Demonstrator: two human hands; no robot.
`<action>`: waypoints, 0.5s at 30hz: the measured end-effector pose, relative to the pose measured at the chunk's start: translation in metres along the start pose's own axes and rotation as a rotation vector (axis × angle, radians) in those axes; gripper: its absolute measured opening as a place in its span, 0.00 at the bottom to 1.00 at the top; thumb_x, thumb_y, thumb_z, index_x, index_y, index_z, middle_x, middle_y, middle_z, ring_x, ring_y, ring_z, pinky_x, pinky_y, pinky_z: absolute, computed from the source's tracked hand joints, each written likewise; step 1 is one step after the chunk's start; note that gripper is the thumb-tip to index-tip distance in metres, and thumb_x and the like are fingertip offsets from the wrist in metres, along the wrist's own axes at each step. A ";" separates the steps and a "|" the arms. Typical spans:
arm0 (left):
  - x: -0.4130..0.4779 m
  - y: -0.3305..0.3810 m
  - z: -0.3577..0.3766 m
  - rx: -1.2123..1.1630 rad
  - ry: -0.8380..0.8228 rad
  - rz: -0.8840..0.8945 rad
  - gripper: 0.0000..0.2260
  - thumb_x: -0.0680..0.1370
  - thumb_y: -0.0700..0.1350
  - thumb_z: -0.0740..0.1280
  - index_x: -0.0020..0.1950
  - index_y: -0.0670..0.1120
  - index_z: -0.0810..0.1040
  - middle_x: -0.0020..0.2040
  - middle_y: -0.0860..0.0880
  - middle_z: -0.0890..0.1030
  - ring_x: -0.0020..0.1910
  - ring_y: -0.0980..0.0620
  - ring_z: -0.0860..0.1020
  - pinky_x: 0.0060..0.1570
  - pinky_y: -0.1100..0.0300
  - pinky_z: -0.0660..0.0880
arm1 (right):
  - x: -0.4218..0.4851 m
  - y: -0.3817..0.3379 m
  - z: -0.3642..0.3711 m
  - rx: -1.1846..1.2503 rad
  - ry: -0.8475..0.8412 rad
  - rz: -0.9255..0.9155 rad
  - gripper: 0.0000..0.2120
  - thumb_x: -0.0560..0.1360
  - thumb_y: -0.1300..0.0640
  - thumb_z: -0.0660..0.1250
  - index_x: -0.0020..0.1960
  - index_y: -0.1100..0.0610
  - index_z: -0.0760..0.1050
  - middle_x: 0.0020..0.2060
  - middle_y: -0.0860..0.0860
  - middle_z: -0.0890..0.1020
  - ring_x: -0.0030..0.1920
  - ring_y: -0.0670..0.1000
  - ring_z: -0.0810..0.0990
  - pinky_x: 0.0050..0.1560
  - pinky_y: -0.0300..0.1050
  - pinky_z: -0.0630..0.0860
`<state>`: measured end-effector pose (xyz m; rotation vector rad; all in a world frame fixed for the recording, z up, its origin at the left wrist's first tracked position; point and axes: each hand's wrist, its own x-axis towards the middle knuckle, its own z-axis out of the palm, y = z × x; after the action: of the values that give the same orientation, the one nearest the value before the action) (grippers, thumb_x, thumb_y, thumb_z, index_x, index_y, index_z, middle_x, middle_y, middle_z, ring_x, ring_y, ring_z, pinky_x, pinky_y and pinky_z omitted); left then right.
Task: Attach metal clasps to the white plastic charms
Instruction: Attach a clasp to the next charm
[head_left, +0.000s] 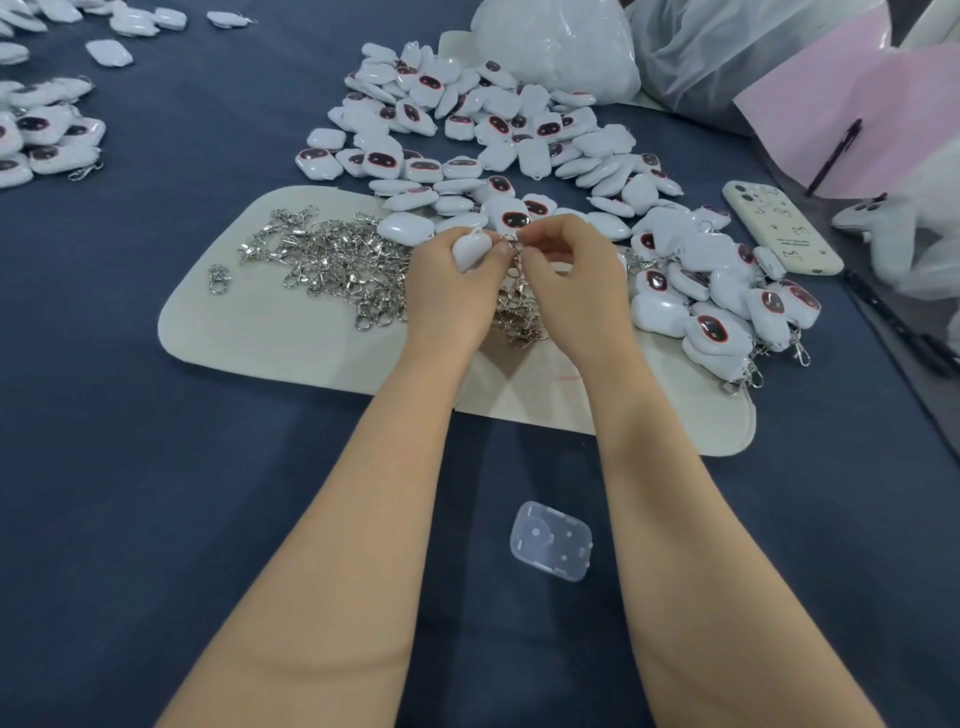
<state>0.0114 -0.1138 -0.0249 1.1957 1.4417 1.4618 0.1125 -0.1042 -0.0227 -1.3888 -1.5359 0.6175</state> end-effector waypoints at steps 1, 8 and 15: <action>0.000 0.000 0.000 0.007 0.004 0.005 0.07 0.75 0.40 0.69 0.36 0.47 0.77 0.29 0.52 0.74 0.31 0.52 0.70 0.35 0.61 0.67 | -0.001 0.000 0.001 -0.018 -0.008 -0.030 0.08 0.74 0.64 0.63 0.49 0.55 0.77 0.46 0.46 0.80 0.48 0.46 0.78 0.52 0.37 0.74; -0.002 0.002 -0.001 0.032 -0.005 0.004 0.08 0.74 0.38 0.67 0.39 0.50 0.79 0.30 0.53 0.76 0.33 0.52 0.72 0.36 0.60 0.69 | -0.001 0.000 0.005 -0.018 0.043 -0.076 0.05 0.75 0.62 0.65 0.45 0.53 0.75 0.38 0.39 0.77 0.40 0.39 0.76 0.45 0.29 0.72; -0.002 0.000 0.001 0.094 0.003 0.049 0.06 0.74 0.40 0.67 0.44 0.37 0.81 0.37 0.43 0.79 0.35 0.50 0.71 0.36 0.58 0.69 | 0.001 0.001 0.005 0.063 0.026 -0.016 0.03 0.76 0.61 0.65 0.45 0.54 0.76 0.41 0.45 0.80 0.47 0.48 0.79 0.53 0.40 0.75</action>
<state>0.0129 -0.1152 -0.0254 1.2949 1.5066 1.4427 0.1092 -0.1020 -0.0254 -1.3310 -1.4932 0.6312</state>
